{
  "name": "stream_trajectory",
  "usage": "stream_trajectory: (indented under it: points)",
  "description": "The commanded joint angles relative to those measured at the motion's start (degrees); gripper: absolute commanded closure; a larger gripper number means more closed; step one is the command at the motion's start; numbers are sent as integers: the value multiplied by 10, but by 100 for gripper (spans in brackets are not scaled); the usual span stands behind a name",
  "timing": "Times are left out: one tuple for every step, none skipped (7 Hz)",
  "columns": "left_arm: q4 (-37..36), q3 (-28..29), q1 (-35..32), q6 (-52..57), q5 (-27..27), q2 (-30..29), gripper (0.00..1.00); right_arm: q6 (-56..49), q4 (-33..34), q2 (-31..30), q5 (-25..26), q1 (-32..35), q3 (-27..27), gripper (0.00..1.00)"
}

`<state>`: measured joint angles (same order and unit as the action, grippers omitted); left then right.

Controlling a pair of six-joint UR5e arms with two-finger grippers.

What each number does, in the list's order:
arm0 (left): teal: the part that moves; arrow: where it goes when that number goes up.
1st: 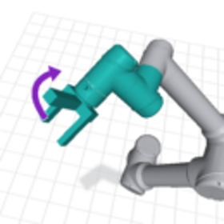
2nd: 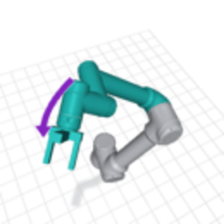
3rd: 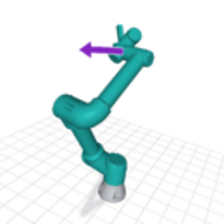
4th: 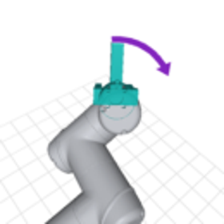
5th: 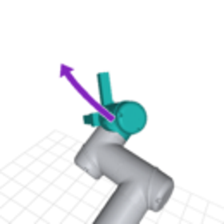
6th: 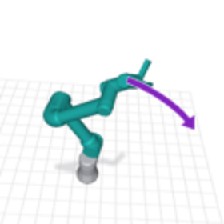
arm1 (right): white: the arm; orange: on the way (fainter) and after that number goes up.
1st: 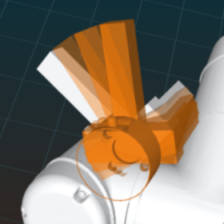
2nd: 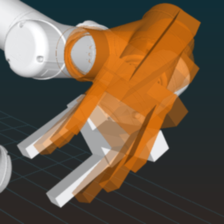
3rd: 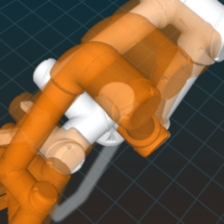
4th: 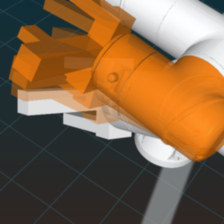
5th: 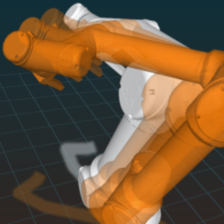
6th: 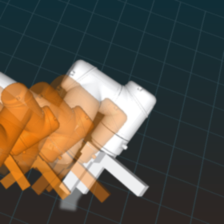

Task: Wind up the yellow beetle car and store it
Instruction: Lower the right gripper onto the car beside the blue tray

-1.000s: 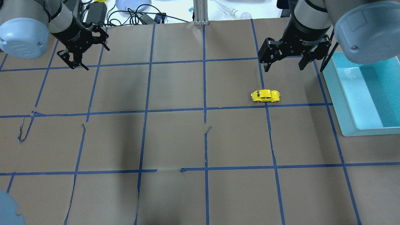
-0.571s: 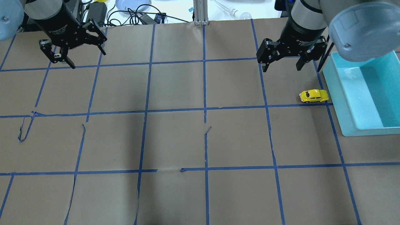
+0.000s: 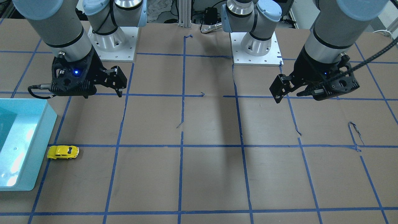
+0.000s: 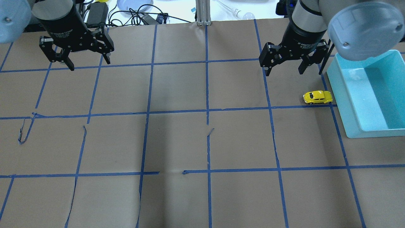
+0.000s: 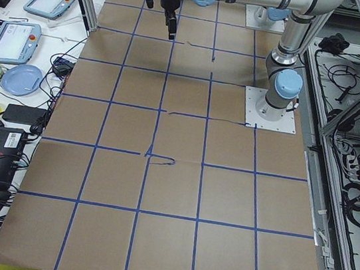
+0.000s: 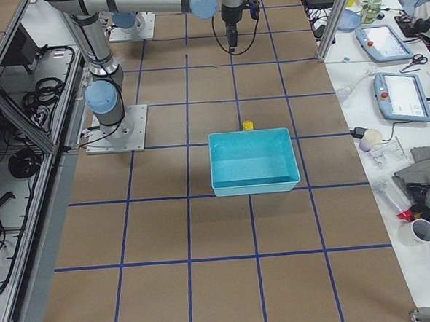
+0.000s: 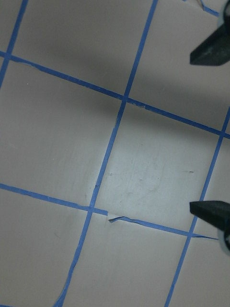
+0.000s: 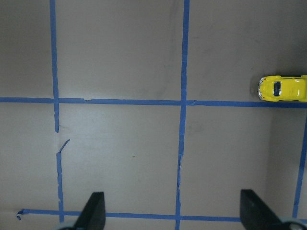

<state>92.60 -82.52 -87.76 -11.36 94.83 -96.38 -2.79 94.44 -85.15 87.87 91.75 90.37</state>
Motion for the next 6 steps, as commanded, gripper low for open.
stream_trajectory:
  points:
    - [0,-22,-35,-5,-4,14,0,-140,9,16,8,0,3,0]
    - [0,-29,-41,3,-4,27,0,-179,16,22,4,-3,2,0]
    - [6,-35,-38,3,-17,26,0,-294,42,26,-2,-3,4,0]
    - [6,-42,-39,3,-18,31,0,-428,35,33,-2,-4,20,0]
    - [4,-43,-37,5,-22,32,0,-551,39,34,7,-7,46,0]
    - [5,-43,-36,36,-21,33,0,-667,53,40,5,-10,80,0]
